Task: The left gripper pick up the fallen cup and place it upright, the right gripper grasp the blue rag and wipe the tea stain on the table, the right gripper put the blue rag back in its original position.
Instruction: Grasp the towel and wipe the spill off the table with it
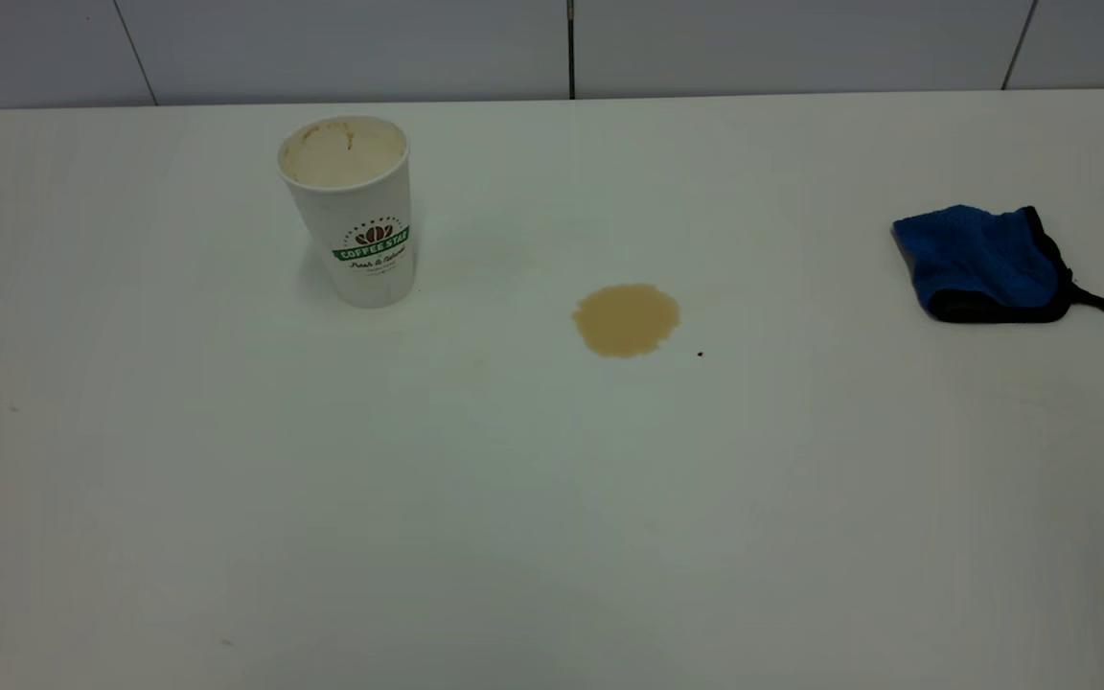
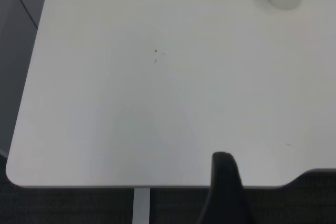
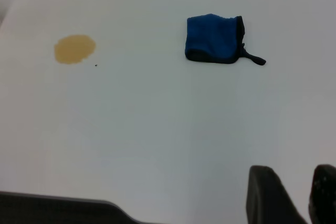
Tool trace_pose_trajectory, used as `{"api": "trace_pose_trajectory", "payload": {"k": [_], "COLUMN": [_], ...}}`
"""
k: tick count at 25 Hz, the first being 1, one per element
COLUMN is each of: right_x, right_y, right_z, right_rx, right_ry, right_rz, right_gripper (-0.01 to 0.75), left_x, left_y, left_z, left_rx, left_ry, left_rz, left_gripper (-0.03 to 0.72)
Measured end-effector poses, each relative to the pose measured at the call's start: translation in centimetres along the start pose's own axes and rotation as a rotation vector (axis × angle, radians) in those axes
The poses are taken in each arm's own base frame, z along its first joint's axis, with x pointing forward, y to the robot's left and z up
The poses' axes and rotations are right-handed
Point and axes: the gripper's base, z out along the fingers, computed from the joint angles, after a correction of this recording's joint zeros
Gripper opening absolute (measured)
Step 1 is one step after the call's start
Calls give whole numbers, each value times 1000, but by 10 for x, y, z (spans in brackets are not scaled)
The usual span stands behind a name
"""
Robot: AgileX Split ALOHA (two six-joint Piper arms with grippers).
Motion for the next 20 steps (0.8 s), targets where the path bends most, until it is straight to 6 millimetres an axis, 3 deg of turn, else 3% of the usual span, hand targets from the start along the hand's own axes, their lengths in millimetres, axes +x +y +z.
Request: {"api": "trace_pose_trajectory", "payload": {"k": [9,12,14,17,20], "right_x": [0,-2,-11,-39,-76], "right_y": [-2,-3,-3,-7,-12], "right_z": [0,-3,-10,-10,8], "right_rx": [17,30,37,71,83], "right_ry": [1,-13,-31,27,119], "right_rz": [-2,63,79,59,30], "right_gripper": [238,276,372,607,710], "left_x": [0,0,0,0,0], "left_y": [0,0,0,0,0], "left_z": [0,0,0,0,0], "left_rx": [0,0,0,0,0], "left_ry": [0,0,0,0,0], "left_rz": [0,0,0,0,0], "left_gripper": [564,564,564,564,564]}}
